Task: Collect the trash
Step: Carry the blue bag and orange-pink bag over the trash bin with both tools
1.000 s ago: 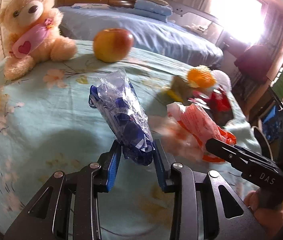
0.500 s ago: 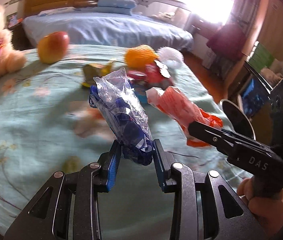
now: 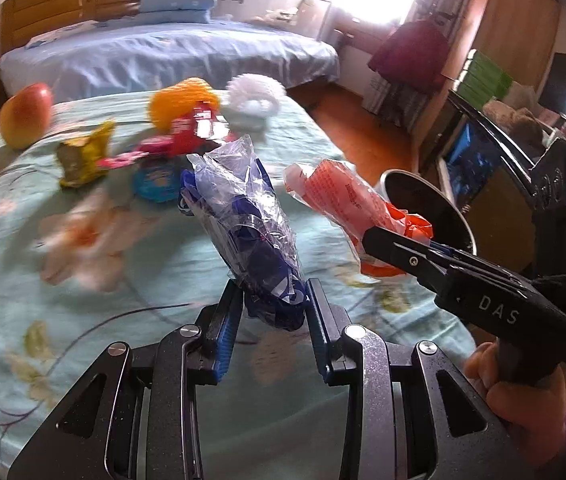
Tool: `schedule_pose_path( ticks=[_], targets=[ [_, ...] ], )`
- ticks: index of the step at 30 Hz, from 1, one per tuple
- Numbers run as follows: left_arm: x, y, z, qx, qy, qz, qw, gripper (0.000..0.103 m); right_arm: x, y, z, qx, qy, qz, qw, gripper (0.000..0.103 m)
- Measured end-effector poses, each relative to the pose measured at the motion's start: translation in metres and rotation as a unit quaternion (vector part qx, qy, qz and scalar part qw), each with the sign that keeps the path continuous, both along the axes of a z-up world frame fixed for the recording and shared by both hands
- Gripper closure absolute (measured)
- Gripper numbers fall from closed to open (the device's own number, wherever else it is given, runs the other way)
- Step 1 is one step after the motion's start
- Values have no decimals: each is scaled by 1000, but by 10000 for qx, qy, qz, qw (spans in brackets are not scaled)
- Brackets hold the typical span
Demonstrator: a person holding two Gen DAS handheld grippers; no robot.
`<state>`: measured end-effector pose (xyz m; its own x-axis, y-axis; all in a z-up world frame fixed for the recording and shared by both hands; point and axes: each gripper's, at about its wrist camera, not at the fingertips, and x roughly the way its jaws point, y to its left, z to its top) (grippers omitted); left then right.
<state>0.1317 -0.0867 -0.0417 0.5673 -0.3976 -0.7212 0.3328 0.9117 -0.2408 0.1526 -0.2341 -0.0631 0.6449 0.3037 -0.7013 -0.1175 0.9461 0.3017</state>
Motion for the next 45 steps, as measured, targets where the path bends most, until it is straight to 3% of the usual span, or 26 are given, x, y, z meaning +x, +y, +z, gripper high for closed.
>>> schedule_pose_path(
  ticks=[13, 45],
  targets=[
    [5, -57, 1, 30, -47, -594, 9982, 72, -12, -57, 5, -91, -74, -648, 9978, 62],
    [25, -157, 2, 199, -28, -1325, 9910, 72, -11, -158, 3, -239, -107, -1739, 9844, 62]
  ],
)
